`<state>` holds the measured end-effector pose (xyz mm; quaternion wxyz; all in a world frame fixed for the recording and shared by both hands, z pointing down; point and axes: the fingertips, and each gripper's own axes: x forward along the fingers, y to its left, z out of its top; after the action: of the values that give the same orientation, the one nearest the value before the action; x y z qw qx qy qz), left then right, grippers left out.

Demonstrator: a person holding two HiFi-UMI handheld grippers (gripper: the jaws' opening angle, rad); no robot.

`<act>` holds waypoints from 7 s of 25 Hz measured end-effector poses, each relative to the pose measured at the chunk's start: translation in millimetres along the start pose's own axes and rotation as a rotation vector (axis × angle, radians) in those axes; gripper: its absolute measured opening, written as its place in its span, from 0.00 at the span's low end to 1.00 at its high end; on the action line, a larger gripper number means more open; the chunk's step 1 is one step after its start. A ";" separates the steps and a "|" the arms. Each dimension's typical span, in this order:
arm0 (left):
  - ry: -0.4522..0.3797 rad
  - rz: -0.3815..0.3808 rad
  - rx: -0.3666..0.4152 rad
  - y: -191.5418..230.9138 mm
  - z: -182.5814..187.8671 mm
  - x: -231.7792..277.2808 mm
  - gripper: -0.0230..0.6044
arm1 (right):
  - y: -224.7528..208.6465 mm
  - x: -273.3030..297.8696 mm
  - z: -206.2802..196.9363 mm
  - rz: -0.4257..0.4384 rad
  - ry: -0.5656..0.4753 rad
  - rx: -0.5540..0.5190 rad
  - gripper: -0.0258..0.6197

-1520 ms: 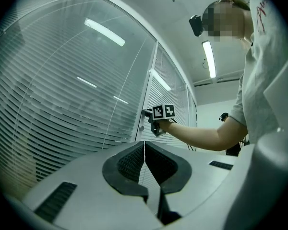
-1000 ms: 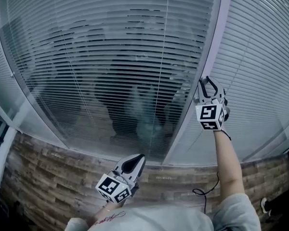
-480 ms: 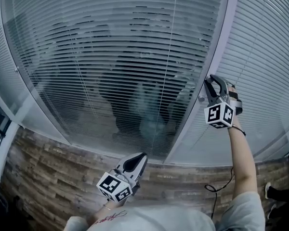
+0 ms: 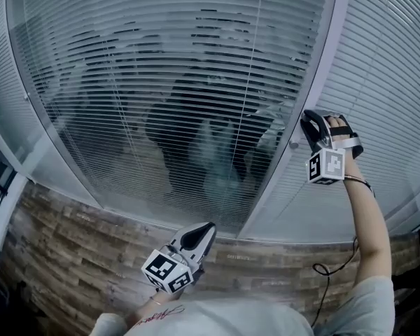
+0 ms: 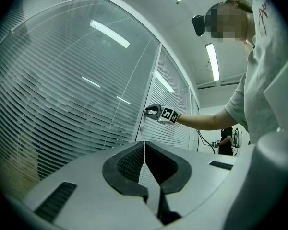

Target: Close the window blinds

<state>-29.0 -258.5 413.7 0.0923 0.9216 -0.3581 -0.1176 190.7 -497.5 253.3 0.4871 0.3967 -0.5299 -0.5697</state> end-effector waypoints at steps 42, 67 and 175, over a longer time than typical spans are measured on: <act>0.046 -0.004 -0.027 -3.7 -12.3 -6.2 0.07 | -19.9 -5.7 -20.2 -0.439 0.012 1.614 0.32; 0.060 -0.039 -0.007 -18.0 -19.1 -5.3 0.07 | -18.1 -5.4 -5.6 -0.359 0.018 0.962 0.25; 0.068 -0.108 -0.085 -37.1 -43.1 4.7 0.07 | 17.9 7.4 -0.2 -0.085 0.058 -0.010 0.24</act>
<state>10.3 -231.0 444.7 0.1369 0.9384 -0.2990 -0.1060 191.7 -504.1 271.5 0.4796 0.4329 -0.4954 -0.5806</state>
